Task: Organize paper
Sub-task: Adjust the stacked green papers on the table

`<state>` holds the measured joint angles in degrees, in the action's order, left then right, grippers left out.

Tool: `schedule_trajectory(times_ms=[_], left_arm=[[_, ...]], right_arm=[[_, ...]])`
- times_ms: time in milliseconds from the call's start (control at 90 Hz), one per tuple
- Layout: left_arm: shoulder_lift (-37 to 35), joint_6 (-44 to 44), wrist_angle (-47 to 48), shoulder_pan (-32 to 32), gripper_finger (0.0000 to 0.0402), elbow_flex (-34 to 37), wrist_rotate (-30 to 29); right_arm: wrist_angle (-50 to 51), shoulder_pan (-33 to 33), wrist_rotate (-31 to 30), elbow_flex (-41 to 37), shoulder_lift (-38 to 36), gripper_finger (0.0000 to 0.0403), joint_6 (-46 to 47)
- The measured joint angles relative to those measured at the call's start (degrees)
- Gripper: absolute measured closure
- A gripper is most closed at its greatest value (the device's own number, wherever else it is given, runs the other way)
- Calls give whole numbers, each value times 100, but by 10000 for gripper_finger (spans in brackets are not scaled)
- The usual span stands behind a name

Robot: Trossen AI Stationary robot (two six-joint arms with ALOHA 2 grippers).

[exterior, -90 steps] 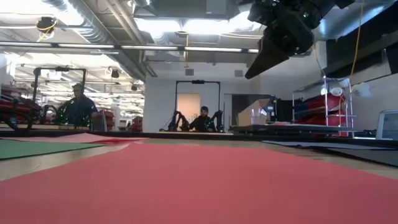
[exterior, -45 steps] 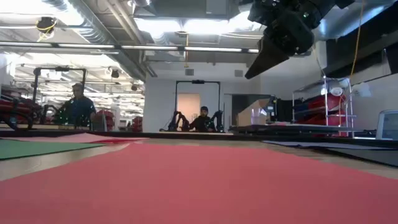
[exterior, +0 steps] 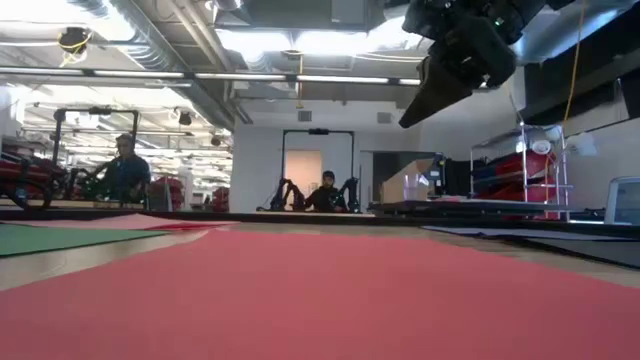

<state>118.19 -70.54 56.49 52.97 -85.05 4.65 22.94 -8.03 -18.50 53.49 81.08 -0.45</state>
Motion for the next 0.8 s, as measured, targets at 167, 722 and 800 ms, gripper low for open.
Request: schedule_trajectory(times_ms=[167,722,800], left_arm=[[0,-88,54,93,402,220,123],[-7,2,294,69,401,397,176],[-7,2,311,54,401,399,178]], right_arm=[[0,0,-4,0,0,403,0],[-4,0,-11,0,0,403,0],[-7,0,-11,0,0,403,0]])
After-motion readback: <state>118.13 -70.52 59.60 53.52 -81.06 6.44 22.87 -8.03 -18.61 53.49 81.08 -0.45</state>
